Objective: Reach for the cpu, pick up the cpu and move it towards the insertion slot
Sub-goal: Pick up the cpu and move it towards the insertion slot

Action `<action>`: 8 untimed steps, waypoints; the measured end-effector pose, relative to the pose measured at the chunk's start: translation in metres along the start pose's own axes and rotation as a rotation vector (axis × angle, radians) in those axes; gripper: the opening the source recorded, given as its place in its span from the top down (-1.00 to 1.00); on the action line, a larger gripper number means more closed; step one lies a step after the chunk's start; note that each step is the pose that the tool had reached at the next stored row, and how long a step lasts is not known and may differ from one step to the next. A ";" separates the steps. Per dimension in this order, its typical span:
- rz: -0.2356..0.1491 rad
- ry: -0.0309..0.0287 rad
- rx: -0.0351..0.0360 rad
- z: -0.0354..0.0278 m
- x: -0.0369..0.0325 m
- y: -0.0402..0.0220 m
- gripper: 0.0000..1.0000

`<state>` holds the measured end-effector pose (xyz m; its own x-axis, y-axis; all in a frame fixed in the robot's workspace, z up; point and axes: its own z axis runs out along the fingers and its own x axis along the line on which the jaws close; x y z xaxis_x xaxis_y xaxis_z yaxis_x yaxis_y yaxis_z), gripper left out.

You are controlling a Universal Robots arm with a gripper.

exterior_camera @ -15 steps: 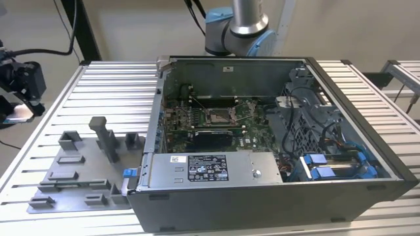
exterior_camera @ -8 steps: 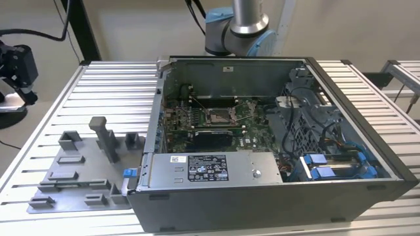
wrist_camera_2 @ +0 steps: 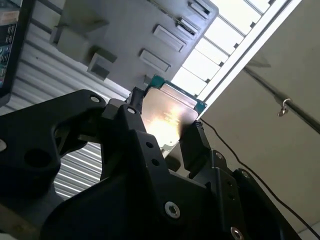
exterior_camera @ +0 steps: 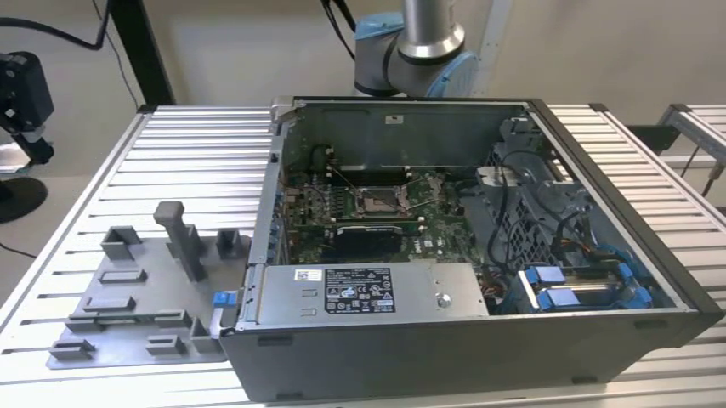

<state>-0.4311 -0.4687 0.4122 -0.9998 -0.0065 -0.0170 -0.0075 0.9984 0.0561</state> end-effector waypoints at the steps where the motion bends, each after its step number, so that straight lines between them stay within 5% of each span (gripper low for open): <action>1: 0.000 0.0000 0.0000 0.0000 -0.0010 -0.0001 1.00; 8: -0.002 0.0037 0.0000 0.0005 -0.0283 -0.0002 1.00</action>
<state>-0.4028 -0.4687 0.4122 -0.9999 -0.0084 -0.0135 -0.0092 0.9984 0.0561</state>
